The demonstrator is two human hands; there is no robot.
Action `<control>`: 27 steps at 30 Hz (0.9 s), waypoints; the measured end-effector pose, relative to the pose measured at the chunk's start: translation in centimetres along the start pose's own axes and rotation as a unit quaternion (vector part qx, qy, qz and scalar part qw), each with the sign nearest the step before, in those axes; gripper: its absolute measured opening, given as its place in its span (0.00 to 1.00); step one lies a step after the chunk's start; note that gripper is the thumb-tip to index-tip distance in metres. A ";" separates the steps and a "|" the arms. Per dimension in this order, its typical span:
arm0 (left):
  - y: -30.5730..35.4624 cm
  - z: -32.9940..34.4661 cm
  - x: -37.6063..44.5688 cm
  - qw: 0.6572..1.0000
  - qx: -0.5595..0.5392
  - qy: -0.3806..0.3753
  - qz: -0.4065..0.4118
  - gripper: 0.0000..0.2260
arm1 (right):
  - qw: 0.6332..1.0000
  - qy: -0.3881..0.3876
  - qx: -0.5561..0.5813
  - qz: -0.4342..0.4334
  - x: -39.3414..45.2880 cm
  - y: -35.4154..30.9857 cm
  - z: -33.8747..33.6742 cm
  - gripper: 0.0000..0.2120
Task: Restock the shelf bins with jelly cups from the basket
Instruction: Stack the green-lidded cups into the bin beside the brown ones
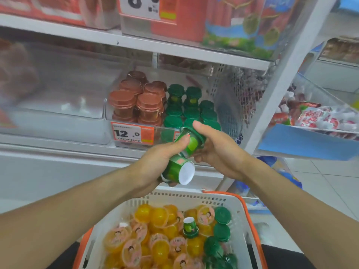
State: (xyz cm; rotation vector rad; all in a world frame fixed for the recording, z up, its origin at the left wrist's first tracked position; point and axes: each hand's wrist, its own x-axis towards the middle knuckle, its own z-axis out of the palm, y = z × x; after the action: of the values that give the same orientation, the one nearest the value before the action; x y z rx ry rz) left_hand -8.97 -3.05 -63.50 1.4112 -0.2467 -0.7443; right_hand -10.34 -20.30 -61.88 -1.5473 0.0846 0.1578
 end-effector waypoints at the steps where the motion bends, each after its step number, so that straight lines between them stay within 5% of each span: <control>1: 0.1 0.0 0.2 1.000 0.001 0.014 0.011 0.28 | 0.999 0.011 -0.030 0.005 0.1 -0.2 -0.3 0.26; 8: 0.3 0.0 1.1 0.999 -0.015 0.027 0.043 0.25 | 0.989 0.083 -0.096 -0.078 0.0 -1.4 -1.2 0.21; 14: 1.8 0.1 2.2 0.977 -0.184 0.096 -0.041 0.21 | 0.969 0.202 -0.122 -0.076 2.1 -3.1 -1.8 0.13; 18: 2.0 -0.5 2.2 0.968 -0.212 0.111 -0.078 0.17 | 0.883 0.292 -0.359 -0.081 7.4 -4.9 -4.0 0.14; 24: 1.9 -1.6 2.8 0.966 -0.216 0.118 -0.084 0.20 | 0.726 0.299 -0.617 0.044 14.7 -5.0 -5.9 0.15; 27: 1.7 -1.9 2.9 0.964 -0.216 0.126 -0.086 0.20 | 0.707 0.293 -0.641 0.058 16.8 -4.1 -7.0 0.16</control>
State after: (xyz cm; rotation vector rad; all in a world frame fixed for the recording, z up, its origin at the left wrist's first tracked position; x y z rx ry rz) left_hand -5.10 -3.30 -62.99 1.1001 0.2299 -0.7004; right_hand 7.24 -26.51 -60.56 -2.9649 0.7055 -0.2723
